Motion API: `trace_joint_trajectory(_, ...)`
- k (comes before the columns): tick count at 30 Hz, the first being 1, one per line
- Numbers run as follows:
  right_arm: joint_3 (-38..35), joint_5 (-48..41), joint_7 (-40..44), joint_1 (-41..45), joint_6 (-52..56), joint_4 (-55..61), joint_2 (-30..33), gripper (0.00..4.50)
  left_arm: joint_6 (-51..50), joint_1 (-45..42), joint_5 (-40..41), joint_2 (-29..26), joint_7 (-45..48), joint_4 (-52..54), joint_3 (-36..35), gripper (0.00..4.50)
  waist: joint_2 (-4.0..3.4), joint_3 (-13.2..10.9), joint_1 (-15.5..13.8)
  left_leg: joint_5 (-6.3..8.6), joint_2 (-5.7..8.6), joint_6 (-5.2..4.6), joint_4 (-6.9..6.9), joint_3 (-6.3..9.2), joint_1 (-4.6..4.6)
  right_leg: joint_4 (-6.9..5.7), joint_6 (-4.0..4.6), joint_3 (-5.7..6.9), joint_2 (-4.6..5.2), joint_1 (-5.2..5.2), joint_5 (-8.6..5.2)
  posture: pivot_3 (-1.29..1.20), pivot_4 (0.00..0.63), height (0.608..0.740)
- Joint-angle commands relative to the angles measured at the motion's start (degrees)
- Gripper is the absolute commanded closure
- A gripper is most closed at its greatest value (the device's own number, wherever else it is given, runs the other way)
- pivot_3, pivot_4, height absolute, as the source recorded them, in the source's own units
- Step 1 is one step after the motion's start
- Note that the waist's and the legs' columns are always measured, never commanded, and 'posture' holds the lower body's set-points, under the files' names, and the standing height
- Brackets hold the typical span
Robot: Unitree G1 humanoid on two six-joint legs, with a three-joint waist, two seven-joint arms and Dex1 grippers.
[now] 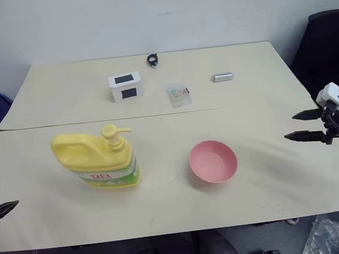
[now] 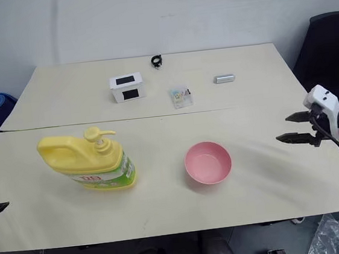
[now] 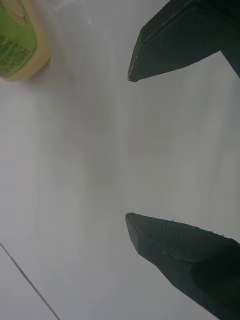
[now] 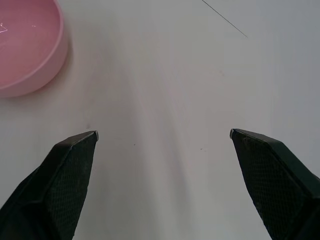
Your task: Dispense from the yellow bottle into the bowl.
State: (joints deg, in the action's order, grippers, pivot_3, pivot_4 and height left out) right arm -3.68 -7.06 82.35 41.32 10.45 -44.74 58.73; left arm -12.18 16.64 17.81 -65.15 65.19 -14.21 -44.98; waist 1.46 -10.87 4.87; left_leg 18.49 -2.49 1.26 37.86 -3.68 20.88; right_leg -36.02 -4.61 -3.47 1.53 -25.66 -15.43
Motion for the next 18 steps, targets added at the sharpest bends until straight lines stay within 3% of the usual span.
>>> trace_joint_trajectory(1,-1.1,-0.66,-0.4,-0.61,0.05,1.7,1.37,0.11,0.97,-0.7,-0.58,0.13,-0.61,-1.27,-0.64,0.01,0.0,0.0,-0.02,0.0,0.0,0.0,0.0,0.0,0.0,0.0,0.0,0.0,0.0,0.0,0.0,0.0,0.15,0.74)
trace_joint_trajectory(10,-1.37,-1.04,-4.36,-0.8,2.19,4.95,0.31,0.11,-4.28,-7.26,4.18,-0.78,0.33,0.32,-0.15,0.01,0.0,0.0,-0.04,0.0,0.01,0.0,0.06,0.0,-0.01,-0.06,-0.01,0.0,-0.02,0.01,0.01,0.0,0.15,0.74)
trace_joint_trajectory(18,-4.69,-14.0,-0.13,-11.33,22.0,39.38,3.08,0.11,-32.36,-16.54,27.63,-7.07,7.34,21.21,-5.31,0.01,0.01,0.0,-0.21,0.01,-0.02,0.02,0.14,0.08,0.12,-0.12,-0.06,0.01,-0.06,-0.03,0.03,0.0,0.15,0.74)
